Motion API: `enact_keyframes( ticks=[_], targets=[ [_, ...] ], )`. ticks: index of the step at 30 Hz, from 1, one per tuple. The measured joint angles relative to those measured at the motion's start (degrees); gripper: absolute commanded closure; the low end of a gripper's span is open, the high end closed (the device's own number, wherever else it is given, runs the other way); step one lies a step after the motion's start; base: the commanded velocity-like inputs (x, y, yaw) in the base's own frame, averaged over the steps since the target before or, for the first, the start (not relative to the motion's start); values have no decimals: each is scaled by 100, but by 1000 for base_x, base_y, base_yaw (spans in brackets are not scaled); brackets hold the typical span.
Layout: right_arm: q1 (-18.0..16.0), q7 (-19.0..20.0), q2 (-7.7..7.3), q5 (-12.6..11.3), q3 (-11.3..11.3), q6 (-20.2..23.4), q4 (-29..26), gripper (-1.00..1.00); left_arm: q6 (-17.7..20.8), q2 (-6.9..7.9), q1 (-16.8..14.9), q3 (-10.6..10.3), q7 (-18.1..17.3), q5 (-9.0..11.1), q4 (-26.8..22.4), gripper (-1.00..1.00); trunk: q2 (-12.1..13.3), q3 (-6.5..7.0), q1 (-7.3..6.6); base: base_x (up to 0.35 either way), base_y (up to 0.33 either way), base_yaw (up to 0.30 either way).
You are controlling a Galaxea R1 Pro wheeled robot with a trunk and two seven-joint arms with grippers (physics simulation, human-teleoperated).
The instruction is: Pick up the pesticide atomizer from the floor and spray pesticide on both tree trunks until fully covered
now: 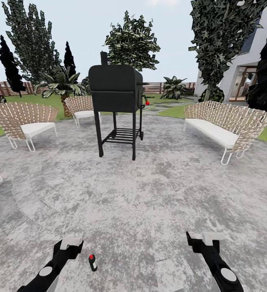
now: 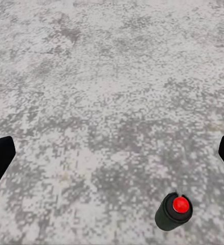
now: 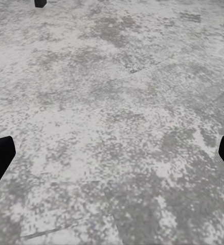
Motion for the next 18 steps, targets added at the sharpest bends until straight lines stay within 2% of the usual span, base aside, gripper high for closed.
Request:
enact_keyframes(
  ticks=[5, 16, 18],
  targets=[
    [0, 0, 0, 0, 2, 0, 3, -100, 1, 2, 0, 6, 17, 2, -4, -100, 0, 0, 0, 0, -149, 0],
    [0, 0, 0, -6, 11, 0, 2, -100, -9, 4, 0, 4, 7, 10, -19, -100, 0, 0, 0, 0, -9, 0],
    [0, 0, 0, -5, 9, 0, 3, -100, -16, 0, 0, 6, 8, 10, -18, -100, -79, -35, 43, 0, 0, 0]
  ],
)
